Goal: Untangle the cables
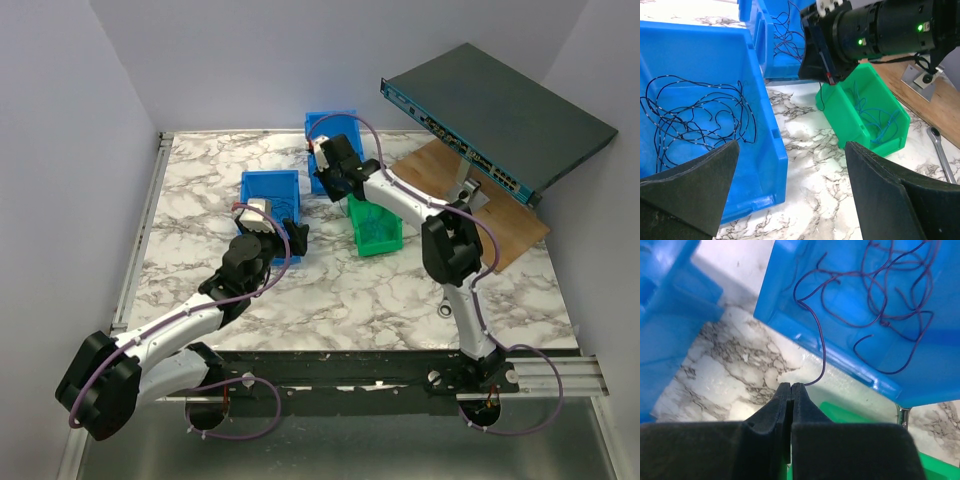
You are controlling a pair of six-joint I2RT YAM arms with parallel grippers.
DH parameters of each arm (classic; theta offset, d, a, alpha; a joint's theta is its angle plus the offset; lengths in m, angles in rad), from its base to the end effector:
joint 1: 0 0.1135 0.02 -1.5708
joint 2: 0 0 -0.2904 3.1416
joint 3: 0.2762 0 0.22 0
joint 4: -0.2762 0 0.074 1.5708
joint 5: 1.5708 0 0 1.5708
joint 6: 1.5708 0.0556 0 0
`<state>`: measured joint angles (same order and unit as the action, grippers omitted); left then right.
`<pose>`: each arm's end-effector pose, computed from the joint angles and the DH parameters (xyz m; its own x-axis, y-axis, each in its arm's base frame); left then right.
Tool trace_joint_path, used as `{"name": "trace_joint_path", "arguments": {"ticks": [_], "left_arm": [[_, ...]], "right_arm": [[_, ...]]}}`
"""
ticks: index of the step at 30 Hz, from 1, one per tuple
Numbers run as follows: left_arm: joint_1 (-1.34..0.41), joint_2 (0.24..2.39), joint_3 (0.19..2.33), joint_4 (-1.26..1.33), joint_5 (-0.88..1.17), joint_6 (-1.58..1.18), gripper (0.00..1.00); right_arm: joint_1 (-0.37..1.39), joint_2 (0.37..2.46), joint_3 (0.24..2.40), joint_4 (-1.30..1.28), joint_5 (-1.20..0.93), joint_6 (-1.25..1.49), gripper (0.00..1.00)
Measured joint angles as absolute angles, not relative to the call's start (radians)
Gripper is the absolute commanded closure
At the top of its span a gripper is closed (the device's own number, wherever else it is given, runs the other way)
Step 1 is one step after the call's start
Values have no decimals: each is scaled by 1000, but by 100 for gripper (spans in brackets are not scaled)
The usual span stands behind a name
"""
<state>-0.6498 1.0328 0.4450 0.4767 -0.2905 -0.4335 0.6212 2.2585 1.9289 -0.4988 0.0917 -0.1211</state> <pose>0.1745 -0.1126 0.2813 -0.2284 -0.3319 -0.9152 0.2833 0.8768 -0.3886 0.4189 0.2935 0.2308 -0.5309 -0.5279 -0.6630 -0.5977 0.7878 -0.1487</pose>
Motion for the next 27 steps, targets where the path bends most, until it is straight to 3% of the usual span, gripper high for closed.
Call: {"name": "trace_joint_path", "arguments": {"ticks": [19, 20, 24, 25, 27], "left_arm": [[-650, 1047, 447, 477, -279, -433, 10], [-650, 1048, 448, 477, -279, -434, 10], [-650, 1052, 448, 477, -278, -433, 10], [-650, 1052, 449, 477, -278, -433, 10], [-650, 1052, 449, 477, -278, -432, 10]], "right_arm": [[455, 2413, 2215, -211, 68, 176, 98], [455, 2437, 2232, -202, 67, 181, 93], [464, 2483, 2242, -196, 61, 191, 44], [464, 2489, 2241, -196, 59, 192, 38], [465, 2490, 2236, -196, 54, 196, 35]]}}
